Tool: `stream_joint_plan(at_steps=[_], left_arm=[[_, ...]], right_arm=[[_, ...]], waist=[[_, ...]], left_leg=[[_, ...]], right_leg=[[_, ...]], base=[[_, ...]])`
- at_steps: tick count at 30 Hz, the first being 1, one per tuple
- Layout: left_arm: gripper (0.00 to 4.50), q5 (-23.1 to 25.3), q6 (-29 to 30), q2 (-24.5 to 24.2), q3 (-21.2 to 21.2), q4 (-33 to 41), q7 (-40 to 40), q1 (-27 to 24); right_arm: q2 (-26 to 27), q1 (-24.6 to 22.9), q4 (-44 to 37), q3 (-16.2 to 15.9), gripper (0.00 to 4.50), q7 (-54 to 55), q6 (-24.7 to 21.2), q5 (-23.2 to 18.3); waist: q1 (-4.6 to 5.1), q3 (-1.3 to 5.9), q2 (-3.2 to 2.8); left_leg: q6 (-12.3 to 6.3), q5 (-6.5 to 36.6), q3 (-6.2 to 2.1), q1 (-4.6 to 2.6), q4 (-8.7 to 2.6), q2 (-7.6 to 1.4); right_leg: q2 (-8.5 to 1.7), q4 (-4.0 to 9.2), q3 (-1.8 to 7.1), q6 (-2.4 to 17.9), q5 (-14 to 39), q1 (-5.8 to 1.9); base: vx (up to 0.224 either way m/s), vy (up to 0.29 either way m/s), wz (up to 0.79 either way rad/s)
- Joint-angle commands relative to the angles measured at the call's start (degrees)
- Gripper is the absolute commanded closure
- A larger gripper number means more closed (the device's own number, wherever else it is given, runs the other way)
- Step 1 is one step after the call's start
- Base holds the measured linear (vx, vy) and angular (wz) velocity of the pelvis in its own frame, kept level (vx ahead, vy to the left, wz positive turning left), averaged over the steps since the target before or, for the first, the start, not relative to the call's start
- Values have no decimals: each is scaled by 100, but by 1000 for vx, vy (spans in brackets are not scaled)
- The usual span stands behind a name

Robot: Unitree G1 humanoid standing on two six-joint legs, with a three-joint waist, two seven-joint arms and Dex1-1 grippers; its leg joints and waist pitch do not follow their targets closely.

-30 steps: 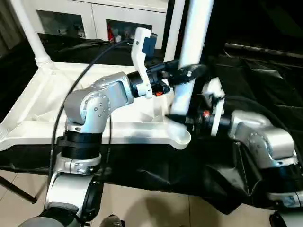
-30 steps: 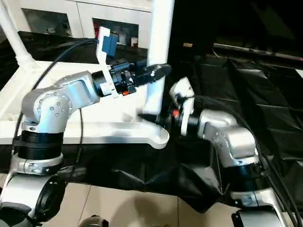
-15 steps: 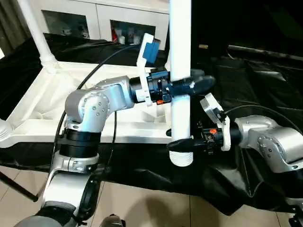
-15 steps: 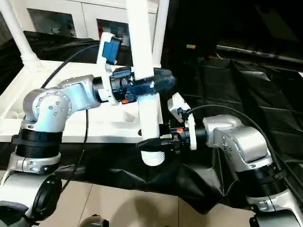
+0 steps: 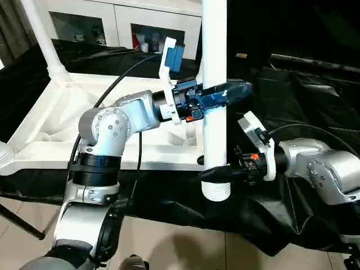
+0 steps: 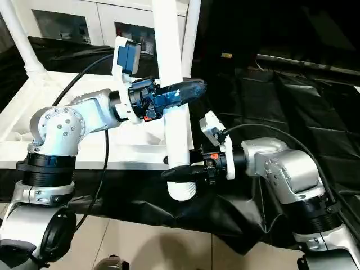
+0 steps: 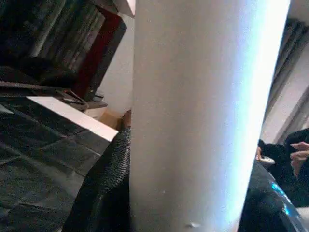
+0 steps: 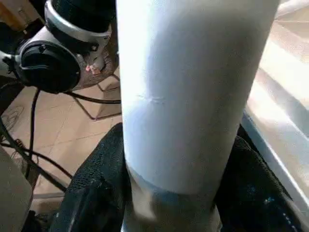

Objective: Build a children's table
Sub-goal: Insert table leg to table base

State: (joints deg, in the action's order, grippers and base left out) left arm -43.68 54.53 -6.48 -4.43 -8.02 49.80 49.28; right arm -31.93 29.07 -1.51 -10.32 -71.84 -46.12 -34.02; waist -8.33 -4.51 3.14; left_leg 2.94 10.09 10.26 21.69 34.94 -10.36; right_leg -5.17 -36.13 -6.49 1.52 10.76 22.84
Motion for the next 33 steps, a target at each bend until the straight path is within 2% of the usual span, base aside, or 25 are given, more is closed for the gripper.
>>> stream_joint_plan(at_steps=[1, 2, 3, 4, 5, 6, 7, 10, 12, 13, 16, 19, 24, 25, 28, 30, 33], left_arm=[[262, 9, -152, 43, -128, -92, -233, 208], [263, 112, -200, 45, -101, -95, -365, 222], [264, 150, -218, 45, -90, -96, -406, 227], [265, 337, -301, 45, -36, -109, -614, 252], [268, 673, -421, 42, 71, -159, -979, 295], [268, 673, -421, 42, 71, -159, -979, 295], [269, 1031, -489, 46, 192, -173, -1427, 345], [269, 1316, -482, 41, 372, -49, -1779, 372], [270, 1375, -372, 139, 382, 46, -2067, 414], [270, 1358, -301, 229, 364, 111, -2227, 442], [270, 1449, -255, 385, 330, 117, -2571, 535], [270, 1618, -228, 460, 359, 51, -2840, 617], [270, 1639, -179, 494, 340, 57, -2959, 638], [270, 1641, -175, 487, 338, 60, -2973, 640], [270, 1663, -182, 465, 325, 45, -2992, 651], [270, 1695, -208, 452, 303, 27, -3004, 666], [270, 1690, -221, 438, 278, 31, -3044, 670]], right_arm=[[29, 61, -83, 67, 255, 105, 135, 49], [133, 64, -32, 155, 255, 340, 221, 120], [180, 80, 7, 188, 199, 452, 237, 152], [370, 152, 180, 318, 185, 914, 308, 292], [554, 236, 381, 440, 179, 1432, 406, 482], [554, 236, 381, 440, 179, 1432, 406, 482], [713, 285, 496, 538, 166, 1947, 466, 675], [942, 308, 546, 682, 140, 2574, 388, 819], [1116, 314, 597, 737, 140, 2879, 369, 877], [1230, 312, 627, 748, 140, 3058, 366, 920], [1422, 292, 665, 739, 140, 3281, 405, 968], [1558, 287, 688, 674, 140, 3493, 432, 1045], [1633, 355, 791, 584, 140, 3713, 402, 1189], [1626, 366, 793, 558, 166, 3730, 362, 1203], [1593, 358, 757, 485, 179, 3691, 302, 1215], [1573, 328, 713, 450, 211, 3627, 237, 1190], [1555, 283, 676, 419, 219, 3527, 276, 1160]], waist=[[-19, 512, 74], [-24, 511, 36], [-16, 514, 45], [2, 514, 59], [47, 507, 53], [45, 513, 63], [26, 530, 57], [27, 521, 54], [23, 532, 43], [23, 536, 42], [13, 533, 55], [23, 525, 63], [28, 519, 68], [31, 518, 67], [33, 518, 69], [31, 518, 64], [28, 521, 59]], left_leg=[[-167, 442, -105, -47, -337, -295], [-151, 440, -111, -47, -340, -300], [-147, 443, -111, -44, -340, -300], [-123, 439, -113, -37, -343, -296], [-27, 474, -128, -33, -357, -303], [4, 508, -123, -48, -348, -284], [31, 432, -115, -79, -349, -309], [35, 407, -116, -61, -356, -303], [30, 376, -114, -56, -356, -307], [19, 371, -116, -50, -352, -303], [-23, 354, -101, -53, -346, -295], [-1, 419, -103, -38, -355, -288], [25, 473, -106, -37, -359, -281], [30, 482, -106, -32, -361, -280], [27, 485, -108, -31, -360, -281], [26, 485, -109, -31, -362, -281], [30, 488, -112, -29, -362, -284]], right_leg=[[-432, 444, 368, 875, 1079, -364], [-441, 439, 369, 893, 1066, -363], [-435, 444, 368, 898, 1046, -360], [-437, 438, 364, 901, 1028, -361], [-426, 445, 356, 839, 1127, -337], [-429, 465, 345, 789, 1231, -350], [-432, 443, 374, 771, 1142, -331], [-425, 428, 369, 751, 1048, -336], [-428, 411, 373, 780, 910, -340], [-433, 399, 366, 861, 784, -344], [-434, 398, 372, 940, 652, -345], [-435, 419, 371, 853, 808, -356], [-429, 442, 368, 721, 973, -348], [-431, 447, 366, 702, 1010, -351], [-424, 444, 368, 666, 994, -347], [-426, 448, 367, 651, 997, -347], [-429, 442, 368, 655, 960, -349]], base=[[0, 0, 0], [0, 0, 0], [0, 0, 0], [0, 0, 0], [0, 0, 0], [0, 0, 0], [0, 0, 0], [0, 0, 0], [0, 0, 0], [0, 0, 0], [0, 0, 0], [0, 0, 0], [0, 0, 0], [0, 0, 0], [0, 0, 0], [0, 0, 0], [0, 0, 0]])
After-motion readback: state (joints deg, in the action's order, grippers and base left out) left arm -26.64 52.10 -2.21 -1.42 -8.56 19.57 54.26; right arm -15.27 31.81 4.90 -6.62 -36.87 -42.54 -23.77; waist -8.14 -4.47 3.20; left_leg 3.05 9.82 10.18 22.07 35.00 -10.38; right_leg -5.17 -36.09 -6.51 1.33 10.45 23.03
